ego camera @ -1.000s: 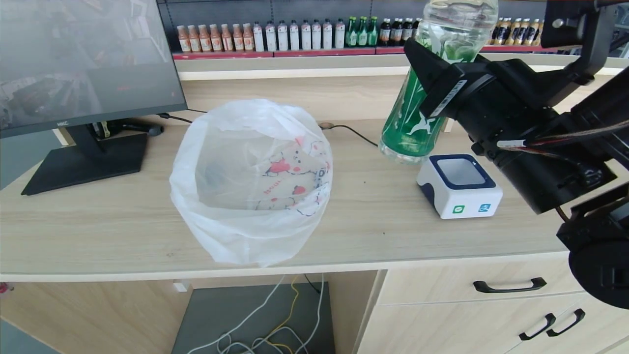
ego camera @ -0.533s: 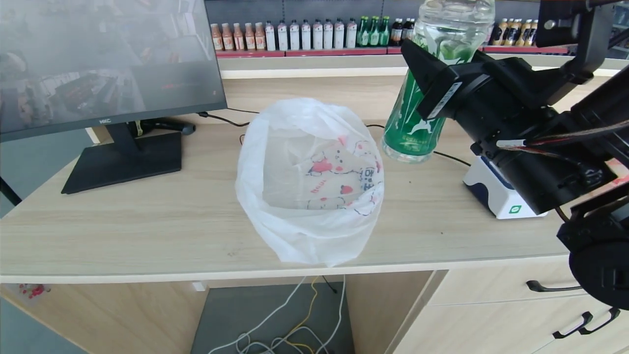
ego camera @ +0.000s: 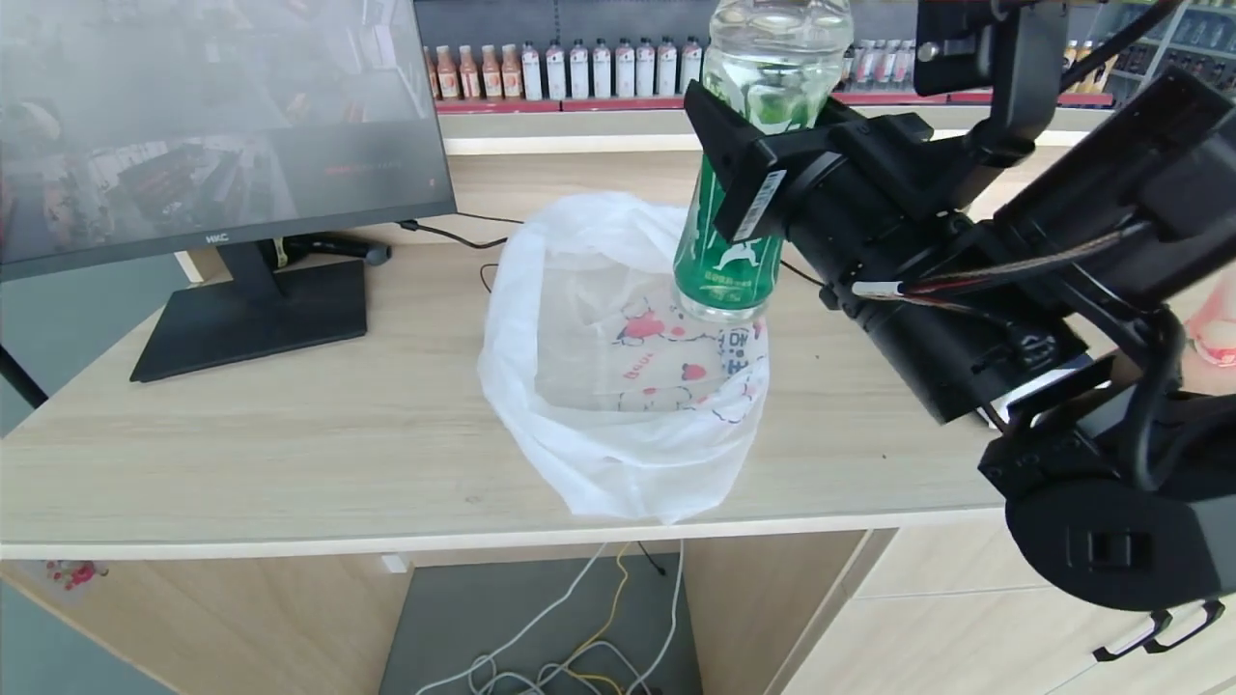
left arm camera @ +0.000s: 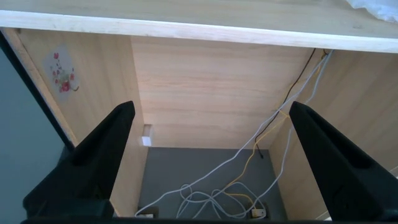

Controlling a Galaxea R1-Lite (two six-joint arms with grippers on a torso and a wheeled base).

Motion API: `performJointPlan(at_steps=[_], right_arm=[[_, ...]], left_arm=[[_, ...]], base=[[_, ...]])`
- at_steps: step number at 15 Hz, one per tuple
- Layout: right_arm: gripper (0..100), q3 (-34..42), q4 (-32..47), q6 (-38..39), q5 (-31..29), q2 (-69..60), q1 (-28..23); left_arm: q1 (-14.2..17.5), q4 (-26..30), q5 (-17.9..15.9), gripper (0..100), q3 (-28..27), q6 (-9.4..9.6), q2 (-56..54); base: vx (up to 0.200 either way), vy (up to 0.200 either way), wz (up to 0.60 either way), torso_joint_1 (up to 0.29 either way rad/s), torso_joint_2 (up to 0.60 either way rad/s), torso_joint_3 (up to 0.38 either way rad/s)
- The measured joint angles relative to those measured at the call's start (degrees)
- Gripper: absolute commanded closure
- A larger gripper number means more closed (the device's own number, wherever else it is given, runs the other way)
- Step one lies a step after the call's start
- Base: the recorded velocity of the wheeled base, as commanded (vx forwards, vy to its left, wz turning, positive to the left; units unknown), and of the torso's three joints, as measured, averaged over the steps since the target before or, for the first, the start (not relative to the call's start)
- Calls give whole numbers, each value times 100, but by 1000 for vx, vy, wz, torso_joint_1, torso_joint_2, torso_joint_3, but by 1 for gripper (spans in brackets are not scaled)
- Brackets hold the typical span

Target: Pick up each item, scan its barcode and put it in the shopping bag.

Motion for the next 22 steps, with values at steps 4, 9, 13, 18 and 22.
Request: performJointPlan(at_steps=[4, 9, 13, 18, 22], right_arm=[[100, -822, 277, -7, -66, 679, 174], [100, -1181, 323, 55, -72, 1211, 210], [100, -1187, 230, 222, -69, 1468, 191], [100, -1209, 215, 356, -39, 1715, 87], [100, -1215, 215, 444, -35, 1862, 80]], left_arm=[[-2, 0, 2, 0, 0, 7, 0], [-2, 0, 2, 0, 0, 17, 0], [-2, 0, 2, 0, 0, 17, 0], [-2, 0, 2, 0, 0, 17, 0], [-2, 0, 2, 0, 0, 17, 0]], base=[[0, 0, 0, 0, 0, 0], [0, 0, 0, 0, 0, 0], [0, 0, 0, 0, 0, 0], [0, 0, 0, 0, 0, 0], [0, 0, 0, 0, 0, 0]])
